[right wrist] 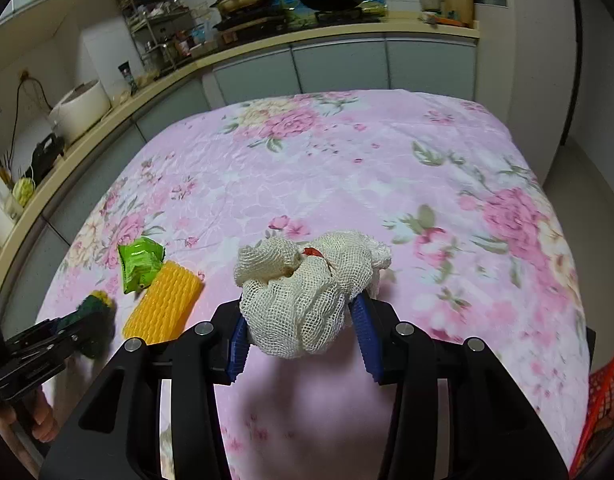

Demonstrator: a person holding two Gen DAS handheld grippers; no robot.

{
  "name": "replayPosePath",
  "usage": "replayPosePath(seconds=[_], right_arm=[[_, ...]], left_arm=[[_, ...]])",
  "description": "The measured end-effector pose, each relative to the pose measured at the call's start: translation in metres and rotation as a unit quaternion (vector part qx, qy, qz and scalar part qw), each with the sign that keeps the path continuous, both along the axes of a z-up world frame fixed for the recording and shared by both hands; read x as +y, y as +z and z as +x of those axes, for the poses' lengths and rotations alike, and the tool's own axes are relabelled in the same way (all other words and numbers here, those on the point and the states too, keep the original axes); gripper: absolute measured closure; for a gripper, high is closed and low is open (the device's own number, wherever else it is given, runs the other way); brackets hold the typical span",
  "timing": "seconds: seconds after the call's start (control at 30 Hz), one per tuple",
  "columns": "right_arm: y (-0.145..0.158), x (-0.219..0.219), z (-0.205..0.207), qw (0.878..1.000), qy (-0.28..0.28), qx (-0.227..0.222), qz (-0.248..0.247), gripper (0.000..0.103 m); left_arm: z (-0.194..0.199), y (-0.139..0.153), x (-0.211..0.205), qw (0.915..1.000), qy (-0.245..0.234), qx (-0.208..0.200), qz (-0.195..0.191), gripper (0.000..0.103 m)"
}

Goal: Collect trash
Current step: 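Carry the scrubber and beige mesh bundle in both grippers over the red wastebasket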

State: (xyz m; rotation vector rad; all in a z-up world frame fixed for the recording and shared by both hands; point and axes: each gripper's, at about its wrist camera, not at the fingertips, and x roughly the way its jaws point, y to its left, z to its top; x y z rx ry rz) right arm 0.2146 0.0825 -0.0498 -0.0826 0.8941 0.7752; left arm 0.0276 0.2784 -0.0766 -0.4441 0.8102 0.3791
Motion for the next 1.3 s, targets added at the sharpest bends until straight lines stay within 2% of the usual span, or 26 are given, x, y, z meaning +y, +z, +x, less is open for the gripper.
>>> replayPosePath(seconds=[0.67,1.3], right_arm=[[0.025,-0.077,-0.012,0.997,-0.063,-0.02,0.031,0.059],[0.034,-0.143,-0.003,0.99,-0.132,-0.026,0.048,0.059]], left_arm=[[0.027,0.026,-0.033,0.9984,-0.045,-0.021,0.027,0.069],[0.072,0.058,-0.101,0.988,-0.137,-0.046,0.054,0.069]])
